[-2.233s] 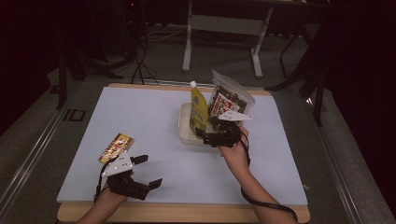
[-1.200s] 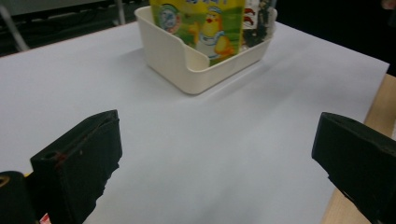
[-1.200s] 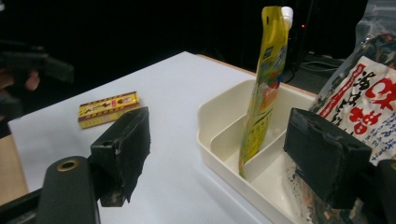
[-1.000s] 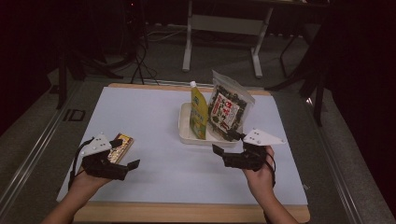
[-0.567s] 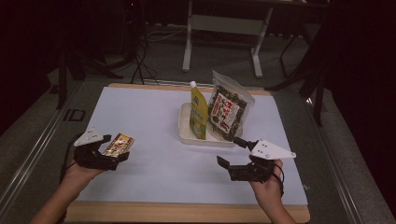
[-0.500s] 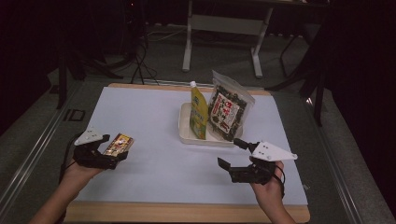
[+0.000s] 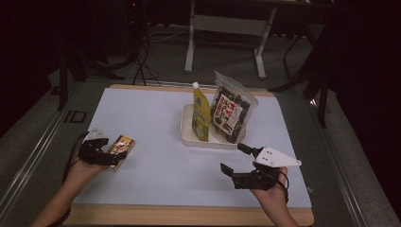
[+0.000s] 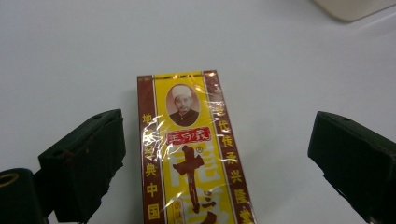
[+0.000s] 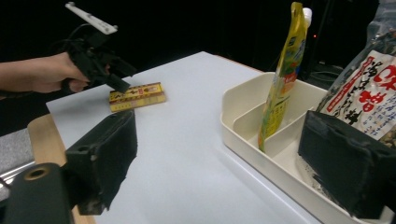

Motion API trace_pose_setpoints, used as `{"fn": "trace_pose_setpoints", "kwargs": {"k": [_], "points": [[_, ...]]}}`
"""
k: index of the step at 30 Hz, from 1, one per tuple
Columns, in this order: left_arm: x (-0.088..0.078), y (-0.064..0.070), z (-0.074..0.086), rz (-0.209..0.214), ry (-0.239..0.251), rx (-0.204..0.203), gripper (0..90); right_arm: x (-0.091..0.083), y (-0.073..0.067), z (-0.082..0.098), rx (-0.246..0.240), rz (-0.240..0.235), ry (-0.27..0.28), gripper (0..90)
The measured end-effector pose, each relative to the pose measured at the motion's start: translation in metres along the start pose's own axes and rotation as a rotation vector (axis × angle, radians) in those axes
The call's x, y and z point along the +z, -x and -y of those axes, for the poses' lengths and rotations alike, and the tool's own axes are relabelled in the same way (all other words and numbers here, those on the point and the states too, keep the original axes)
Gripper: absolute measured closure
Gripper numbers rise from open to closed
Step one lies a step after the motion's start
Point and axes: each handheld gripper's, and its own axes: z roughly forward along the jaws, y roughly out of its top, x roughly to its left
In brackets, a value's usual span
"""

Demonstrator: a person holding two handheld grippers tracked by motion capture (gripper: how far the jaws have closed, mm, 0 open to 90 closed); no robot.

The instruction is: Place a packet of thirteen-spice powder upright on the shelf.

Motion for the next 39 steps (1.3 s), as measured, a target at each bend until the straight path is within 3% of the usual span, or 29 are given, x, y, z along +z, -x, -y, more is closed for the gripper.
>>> {"fn": "trace_pose_setpoints", "kwargs": {"k": [5,10,14,21,25,30,34,39], "points": [[0.014,0.0,-0.003,-0.043,-0.083,0.017,5.3,0.001,0.0,0.0,-0.001,-0.006,0.0,12.6],[0.024,-0.002,-0.005,-0.055,-0.157,0.016,10.7,0.002,-0.001,0.0,-0.006,-0.009,-0.008,12.7],[0.03,0.0,-0.006,-0.053,-0.182,0.025,14.6,0.003,-0.001,0.001,-0.006,-0.016,-0.016,12.9],[0.036,0.004,-0.011,-0.109,-0.247,0.054,20.3,0.004,-0.001,0.0,-0.008,-0.014,-0.024,13.1],[0.038,0.005,-0.012,-0.128,-0.265,0.061,22.7,0.004,0.0,0.0,-0.004,-0.014,-0.022,13.3],[0.038,0.002,-0.015,-0.107,-0.287,0.043,28.8,0.003,0.001,0.0,0.005,-0.014,-0.023,13.4],[0.039,0.004,-0.018,-0.108,-0.302,0.067,30.5,0.003,0.0,0.0,-0.003,-0.007,-0.019,13.4],[0.035,0.01,-0.019,-0.103,-0.263,0.098,31.5,0.002,0.001,0.0,-0.003,-0.013,-0.012,12.6]]}}
